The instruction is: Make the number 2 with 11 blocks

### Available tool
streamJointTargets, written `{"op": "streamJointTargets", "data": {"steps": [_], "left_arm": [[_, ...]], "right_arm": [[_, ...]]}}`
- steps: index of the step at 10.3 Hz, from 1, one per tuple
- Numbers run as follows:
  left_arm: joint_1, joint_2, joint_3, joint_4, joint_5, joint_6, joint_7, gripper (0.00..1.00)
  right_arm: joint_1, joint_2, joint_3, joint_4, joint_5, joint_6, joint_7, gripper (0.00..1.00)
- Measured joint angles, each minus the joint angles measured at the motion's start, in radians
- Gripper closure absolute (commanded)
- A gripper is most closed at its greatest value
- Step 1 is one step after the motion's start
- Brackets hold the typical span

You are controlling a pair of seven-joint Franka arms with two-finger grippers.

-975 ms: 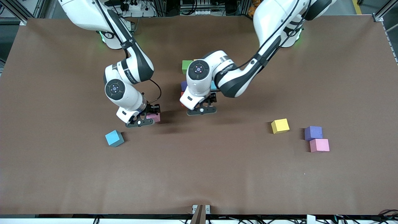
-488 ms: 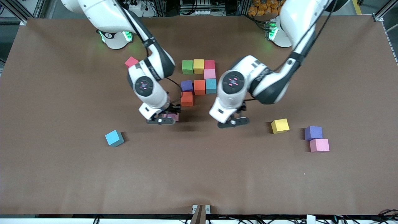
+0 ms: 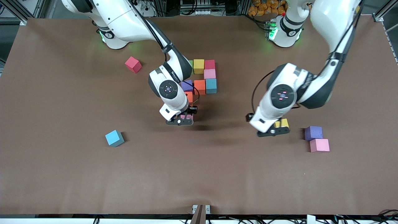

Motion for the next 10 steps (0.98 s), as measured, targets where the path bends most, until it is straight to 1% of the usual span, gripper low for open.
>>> {"op": "streamJointTargets", "data": {"steps": [1, 2, 4, 5, 8, 10], "left_arm": [[0.033, -0.022, 0.000, -0.052, 0.000, 0.033, 0.005, 0.00], [0.074, -0.032, 0.000, -0.110, 0.000, 0.094, 0.012, 0.00], [0.132, -0.032, 0.001, -0.203, 0.000, 0.212, 0.028, 0.00], [0.149, -0.031, 0.001, -0.223, 0.000, 0.229, 0.028, 0.00], [0.194, -0.027, 0.001, -0.236, 0.000, 0.244, 0.028, 0.00], [0.211, 0.000, 0.001, -0.243, 0.008, 0.278, 0.033, 0.00]], "right_arm": [[0.004, 0.005, 0.000, 0.002, -0.004, 0.000, 0.000, 1.00], [0.009, 0.006, 0.000, 0.004, -0.007, -0.002, 0.000, 1.00], [0.016, 0.006, 0.000, 0.008, -0.015, -0.018, 0.000, 1.00], [0.021, 0.006, 0.000, 0.012, -0.023, -0.034, 0.000, 1.00], [0.026, 0.006, 0.000, 0.019, -0.044, -0.070, 0.000, 1.00], [0.026, 0.006, 0.000, 0.020, -0.045, -0.075, 0.000, 1.00]]}}
